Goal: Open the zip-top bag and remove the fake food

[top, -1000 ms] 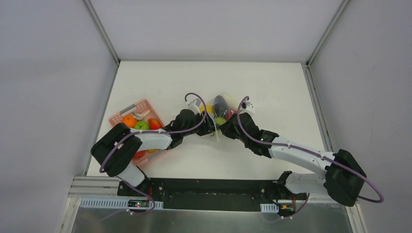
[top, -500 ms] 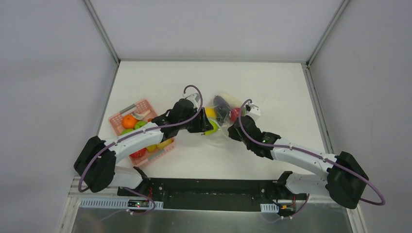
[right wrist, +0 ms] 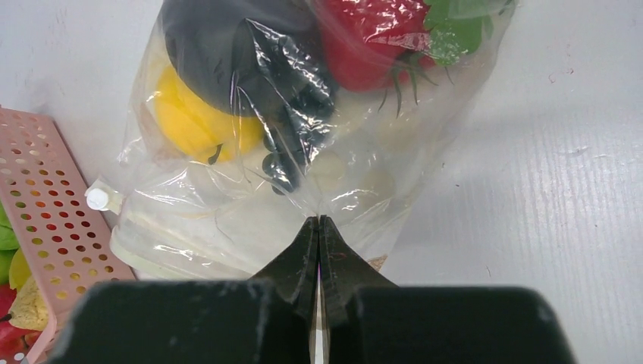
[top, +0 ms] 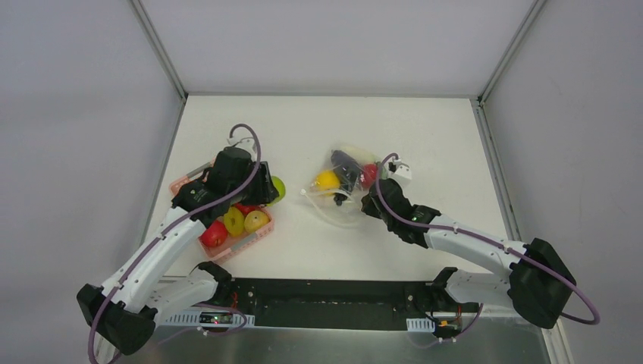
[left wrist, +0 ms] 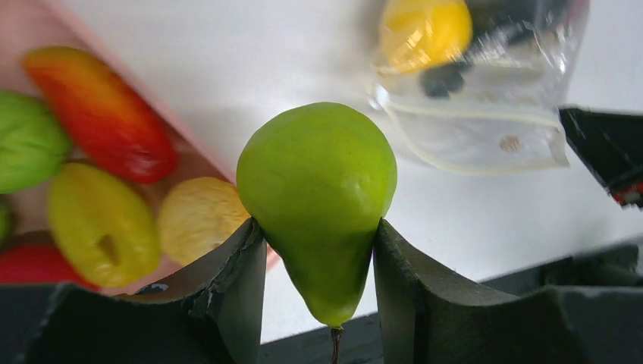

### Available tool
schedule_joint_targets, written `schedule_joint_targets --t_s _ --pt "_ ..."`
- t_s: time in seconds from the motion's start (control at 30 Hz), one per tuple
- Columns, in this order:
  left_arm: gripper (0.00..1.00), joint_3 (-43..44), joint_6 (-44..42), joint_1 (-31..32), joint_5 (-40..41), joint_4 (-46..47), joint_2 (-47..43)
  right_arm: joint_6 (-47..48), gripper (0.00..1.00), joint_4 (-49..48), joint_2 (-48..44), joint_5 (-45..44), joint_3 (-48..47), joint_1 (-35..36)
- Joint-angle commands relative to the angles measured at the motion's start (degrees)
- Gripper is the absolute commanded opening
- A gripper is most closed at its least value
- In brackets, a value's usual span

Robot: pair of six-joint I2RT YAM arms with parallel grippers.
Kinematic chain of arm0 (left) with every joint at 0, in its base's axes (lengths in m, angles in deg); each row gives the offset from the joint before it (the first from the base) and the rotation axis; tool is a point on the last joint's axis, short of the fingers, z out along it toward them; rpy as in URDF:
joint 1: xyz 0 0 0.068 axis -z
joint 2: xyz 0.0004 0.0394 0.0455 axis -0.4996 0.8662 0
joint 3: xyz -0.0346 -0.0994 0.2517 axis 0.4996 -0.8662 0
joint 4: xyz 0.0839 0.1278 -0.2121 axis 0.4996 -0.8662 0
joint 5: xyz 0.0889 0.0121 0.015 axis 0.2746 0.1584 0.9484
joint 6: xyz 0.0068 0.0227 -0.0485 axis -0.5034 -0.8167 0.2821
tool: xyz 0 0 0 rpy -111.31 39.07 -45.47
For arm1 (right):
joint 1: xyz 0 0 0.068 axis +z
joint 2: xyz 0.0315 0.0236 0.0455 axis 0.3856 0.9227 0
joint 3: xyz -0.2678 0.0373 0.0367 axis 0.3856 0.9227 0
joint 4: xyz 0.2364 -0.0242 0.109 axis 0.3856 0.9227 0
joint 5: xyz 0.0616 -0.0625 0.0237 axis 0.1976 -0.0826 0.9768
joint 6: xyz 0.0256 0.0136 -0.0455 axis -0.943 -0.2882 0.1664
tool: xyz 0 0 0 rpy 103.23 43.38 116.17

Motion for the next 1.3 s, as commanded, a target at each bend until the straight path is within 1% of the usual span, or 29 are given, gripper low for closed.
schedule_joint_targets --t_s 0.0,0.13,0.27,0.37,0.53,0.73,0.83,0.9,0.97,1.03,1.13,1.23,1.27 --pt "0.09 5.16 -6.75 -6.46 7.39 -8.76 -1.81 1.41 0.00 -0.61 -1.65 -0.46 0.93 -0.87" --pt "0.09 6.84 -8.94 -13.41 10.31 -8.07 0.06 1.98 0.00 -1.09 -2.51 0.08 1.37 -1.51" --pt "0.09 7.30 -9.01 -22.53 9.83 -5.17 4.64 2.45 0.00 -1.35 -3.20 1.16 1.39 -2.21" --pt "0.09 7.92 -9.18 -27.13 9.65 -3.45 8.98 2.94 0.00 -1.40 -3.75 1.83 1.38 -2.49" --pt "0.09 9.70 -10.68 -30.82 9.97 0.27 17.62 3.49 0.00 -1.76 -3.90 3.28 1.56 -3.16" --pt "0.13 12.71 -12.65 -31.77 10.75 3.20 28.03 4.06 0.00 -1.76 -3.53 4.64 1.39 -3.95" --pt "0.20 13.43 -13.02 -31.77 10.82 3.74 32.15 4.10 0.00 -1.38 -3.53 4.86 1.28 -4.27" --pt "0.31 13.50 -12.71 -31.77 11.13 3.28 33.85 4.05 0.00 -1.03 -3.57 4.95 1.07 -4.35" --pt "0.45 13.94 -12.28 -31.77 10.43 2.21 34.78 3.98 0.00 -0.65 -3.53 4.93 0.87 -4.36" --pt "0.55 14.19 -12.00 -31.77 10.86 1.52 34.55 3.63 0.00 -0.45 -3.51 4.71 0.78 -4.46" --pt "0.63 13.99 -11.86 -31.77 11.90 0.81 32.93 3.32 0.00 -0.44 -3.27 4.55 0.64 -4.41" --pt "0.74 13.28 -12.14 -31.77 11.73 0.60 30.39 3.10 0.00 -0.44 -3.02 4.35 0.29 -4.47" --pt "0.76 13.08 -12.23 -31.77 11.62 0.52 29.44 3.02 0.00 -0.42 -2.93 4.19 0.20 -4.45"
